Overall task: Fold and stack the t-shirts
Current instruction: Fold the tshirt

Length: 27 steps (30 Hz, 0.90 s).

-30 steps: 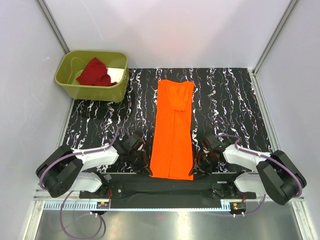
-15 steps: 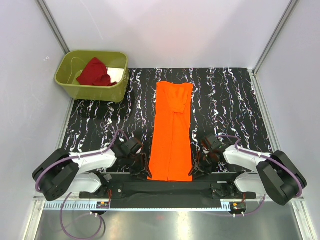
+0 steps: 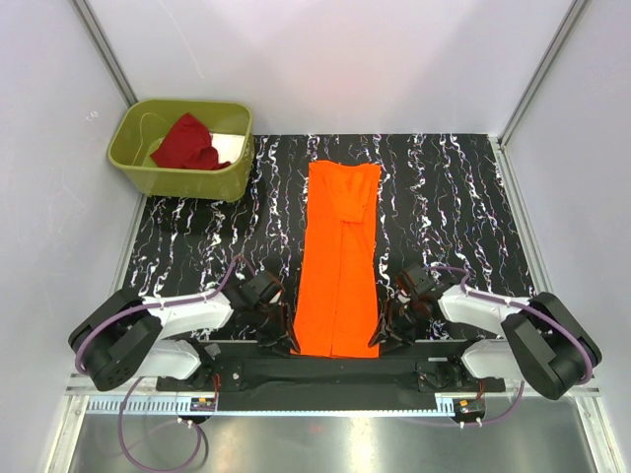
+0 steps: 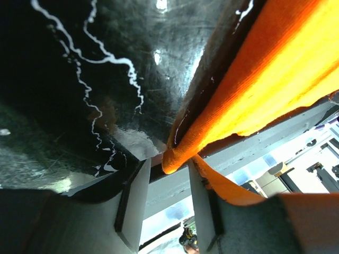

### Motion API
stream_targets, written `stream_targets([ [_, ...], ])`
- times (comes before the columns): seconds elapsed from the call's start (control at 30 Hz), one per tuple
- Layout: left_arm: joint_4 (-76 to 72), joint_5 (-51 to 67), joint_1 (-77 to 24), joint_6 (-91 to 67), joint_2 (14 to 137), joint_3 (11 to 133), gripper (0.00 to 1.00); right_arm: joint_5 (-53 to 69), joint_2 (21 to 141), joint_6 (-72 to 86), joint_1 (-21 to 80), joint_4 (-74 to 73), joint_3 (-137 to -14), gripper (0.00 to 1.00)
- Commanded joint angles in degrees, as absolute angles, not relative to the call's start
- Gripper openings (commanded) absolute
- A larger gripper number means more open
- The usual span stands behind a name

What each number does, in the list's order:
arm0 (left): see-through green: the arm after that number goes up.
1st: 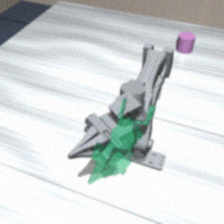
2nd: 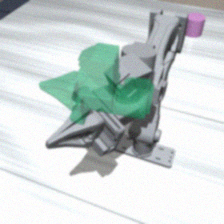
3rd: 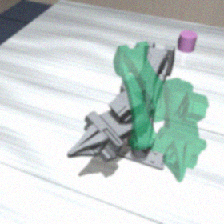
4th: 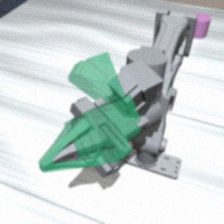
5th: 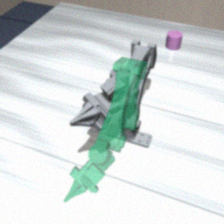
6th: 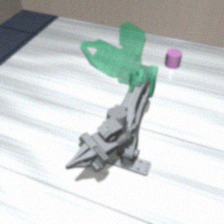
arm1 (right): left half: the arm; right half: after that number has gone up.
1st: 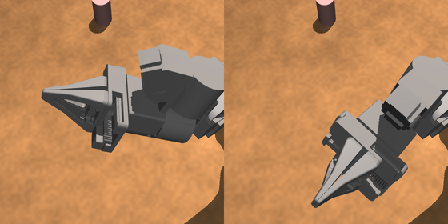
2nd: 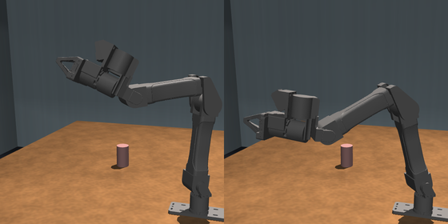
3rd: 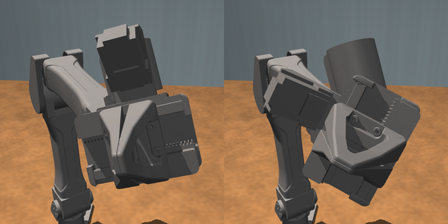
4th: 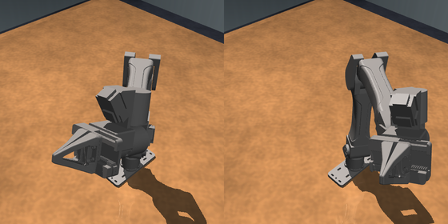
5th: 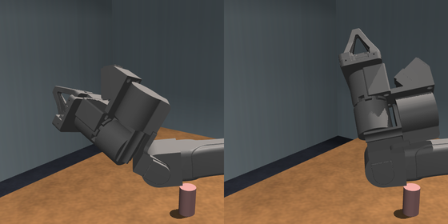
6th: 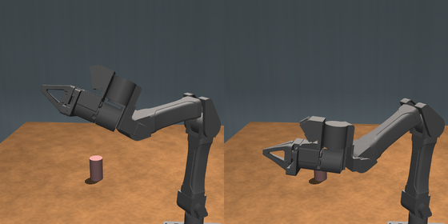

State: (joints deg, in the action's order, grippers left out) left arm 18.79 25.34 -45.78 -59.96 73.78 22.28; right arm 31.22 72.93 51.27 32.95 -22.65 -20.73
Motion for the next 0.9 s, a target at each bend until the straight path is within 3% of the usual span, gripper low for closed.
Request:
stream_targets([
  [0.0,17.57,21.53,-45.62,-57.83,74.27,23.29,0.43,27.51,74.61,49.05,32.69,-23.82,-21.35,0.46],
  [0.23,18.02,21.27,-45.7,-56.52,74.27,24.43,0.41,25.75,74.18,47.02,32.87,-24.36,-21.36,0.42],
  [0.37,17.84,21.45,-45.7,-55.81,74.62,24.61,0.31,28.73,76.11,47.02,32.78,-18.65,-19.34,0.25],
  [0.47,17.58,21.71,-45.7,-55.72,74.36,24.52,0.21,30.32,74.72,48.25,32.78,-16.35,-18.63,0.17],
  [0.53,17.49,22.23,-45.62,-55.63,74.09,24.61,0.1,29.89,73.31,48.43,32.78,-18.09,-18.89,0.0],
  [0.63,18.28,22.59,-45.62,-55.63,72.17,25.57,0.0,29.01,68.57,49.57,32.78,-22.65,-20.38,0.0],
  [0.87,24.07,22.59,-45.7,-55.2,69.52,32.6,0.0,25.93,56.52,55.19,32.78,-29.79,-23.9,0.0],
])
